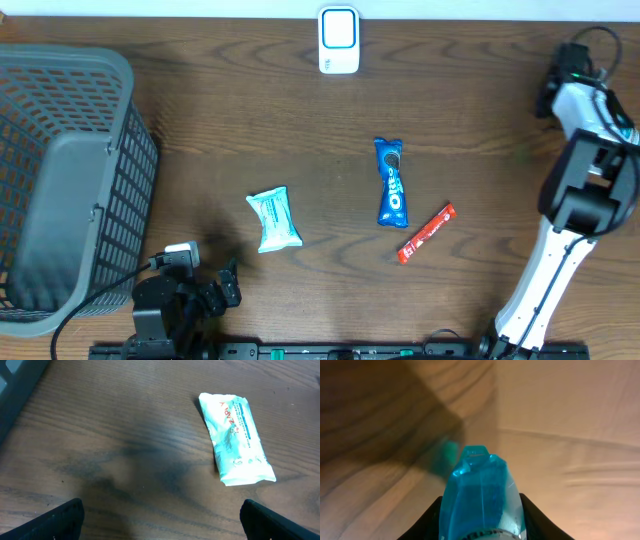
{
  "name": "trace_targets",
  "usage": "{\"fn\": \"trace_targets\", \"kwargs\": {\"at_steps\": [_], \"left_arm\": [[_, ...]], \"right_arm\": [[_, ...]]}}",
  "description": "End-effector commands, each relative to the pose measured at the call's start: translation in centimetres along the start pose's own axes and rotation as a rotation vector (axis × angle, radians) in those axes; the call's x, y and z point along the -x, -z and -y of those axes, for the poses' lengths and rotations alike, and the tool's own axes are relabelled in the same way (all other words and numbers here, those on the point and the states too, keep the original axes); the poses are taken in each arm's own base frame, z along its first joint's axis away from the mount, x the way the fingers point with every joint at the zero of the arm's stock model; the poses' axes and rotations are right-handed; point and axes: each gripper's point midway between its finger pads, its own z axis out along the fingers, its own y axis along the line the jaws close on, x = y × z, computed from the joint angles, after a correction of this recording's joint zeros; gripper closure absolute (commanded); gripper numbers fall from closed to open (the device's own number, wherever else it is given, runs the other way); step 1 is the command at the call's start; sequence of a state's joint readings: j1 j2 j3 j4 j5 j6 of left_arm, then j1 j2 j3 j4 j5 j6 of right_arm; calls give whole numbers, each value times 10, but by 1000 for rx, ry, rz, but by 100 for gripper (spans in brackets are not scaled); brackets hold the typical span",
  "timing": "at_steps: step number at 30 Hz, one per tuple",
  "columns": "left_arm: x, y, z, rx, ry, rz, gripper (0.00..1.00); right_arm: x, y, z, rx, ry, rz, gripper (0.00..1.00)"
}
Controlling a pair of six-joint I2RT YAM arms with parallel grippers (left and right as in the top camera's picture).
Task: Scan the item barcode
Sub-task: 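Carry the bottle to the right table edge and release it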
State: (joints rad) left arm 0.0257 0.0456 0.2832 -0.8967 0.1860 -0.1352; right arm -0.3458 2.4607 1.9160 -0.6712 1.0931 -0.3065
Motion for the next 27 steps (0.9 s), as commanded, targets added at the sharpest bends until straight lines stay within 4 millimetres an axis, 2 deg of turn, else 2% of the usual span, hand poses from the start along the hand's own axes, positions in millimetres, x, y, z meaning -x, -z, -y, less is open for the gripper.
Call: {"fn": "trace_targets", "kwargs": {"at_steps": [1, 5, 7, 9, 12, 14, 16, 20, 22, 24, 27], "left_arm": [[-10, 0, -1, -1, 16, -37, 0], [-10, 0, -1, -1, 16, -37, 0], [-10, 0, -1, -1, 16, -37, 0], [-10, 0, -1, -1, 16, -37, 0], [-10, 0, -1, -1, 16, -37, 0], [-10, 0, -1, -1, 16, -37, 0], [-10, 0, -1, -1, 16, -37, 0], [-10, 0, -1, -1, 16, -37, 0], [-10, 0, -1, -1, 16, -37, 0], [-10, 0, -1, -1, 16, -37, 0], [-10, 0, -1, -1, 16, -37, 0]], "right_arm": [[-15, -29, 20, 96, -260, -49, 83], [-43, -64, 28, 146, -282, -135, 84], [-55, -78, 35, 141, -292, -170, 77], [-60, -84, 39, 138, -282, -182, 45], [-57, -82, 43, 148, -280, -168, 28], [-45, -69, 39, 200, -292, -125, 13], [-29, -49, 38, 249, -302, -68, 2], [6, 12, 41, 351, -313, 79, 1], [22, 55, 39, 437, -304, 168, 1], [31, 106, 28, 583, -262, 254, 1], [26, 200, -5, 916, -141, 362, 1]]}}
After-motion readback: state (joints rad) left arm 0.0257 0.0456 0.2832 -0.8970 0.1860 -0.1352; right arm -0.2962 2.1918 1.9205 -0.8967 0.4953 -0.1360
